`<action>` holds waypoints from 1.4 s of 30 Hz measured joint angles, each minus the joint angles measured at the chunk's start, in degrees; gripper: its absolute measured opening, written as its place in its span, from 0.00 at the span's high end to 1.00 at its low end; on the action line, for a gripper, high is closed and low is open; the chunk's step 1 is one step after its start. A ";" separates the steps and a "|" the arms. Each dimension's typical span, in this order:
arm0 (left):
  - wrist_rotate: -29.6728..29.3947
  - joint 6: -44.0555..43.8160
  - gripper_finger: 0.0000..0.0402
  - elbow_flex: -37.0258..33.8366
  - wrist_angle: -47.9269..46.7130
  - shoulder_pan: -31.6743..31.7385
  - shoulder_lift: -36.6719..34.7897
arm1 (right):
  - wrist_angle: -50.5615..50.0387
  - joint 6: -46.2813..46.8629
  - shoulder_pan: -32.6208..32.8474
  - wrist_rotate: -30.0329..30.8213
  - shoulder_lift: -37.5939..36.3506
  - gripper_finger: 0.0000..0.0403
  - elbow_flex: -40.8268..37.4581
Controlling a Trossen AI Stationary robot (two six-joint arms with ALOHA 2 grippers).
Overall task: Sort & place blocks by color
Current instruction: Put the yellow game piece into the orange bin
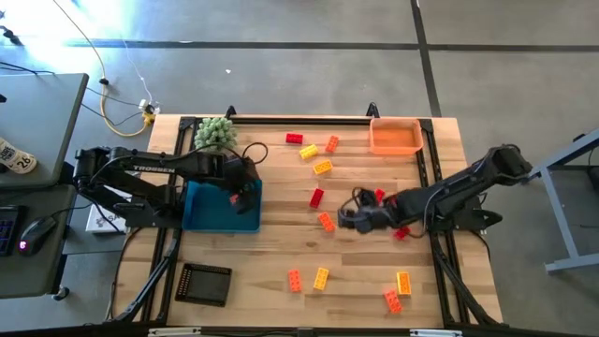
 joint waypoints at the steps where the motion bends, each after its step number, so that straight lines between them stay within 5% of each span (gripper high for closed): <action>1: 0.00 -0.06 0.39 0.54 0.66 0.00 0.00 | 0.04 -1.26 -1.36 0.89 -0.58 0.73 0.00; 14: 0.65 -2.08 0.39 1.79 13.92 -0.09 0.00 | 0.04 -23.14 -18.46 6.97 -8.22 0.72 0.02; 27: 1.20 -7.55 0.39 1.78 15.45 -0.11 0.00 | 0.03 -52.87 -37.29 19.09 -13.93 0.72 0.04; 33: 1.22 -11.04 0.39 1.78 15.23 -0.11 0.00 | -2.25 -56.99 -46.84 18.29 -12.40 0.72 0.07; 42: 5.64 -12.26 0.39 1.78 14.99 -0.14 0.00 | -7.30 -59.51 -60.57 5.30 -5.27 0.72 0.07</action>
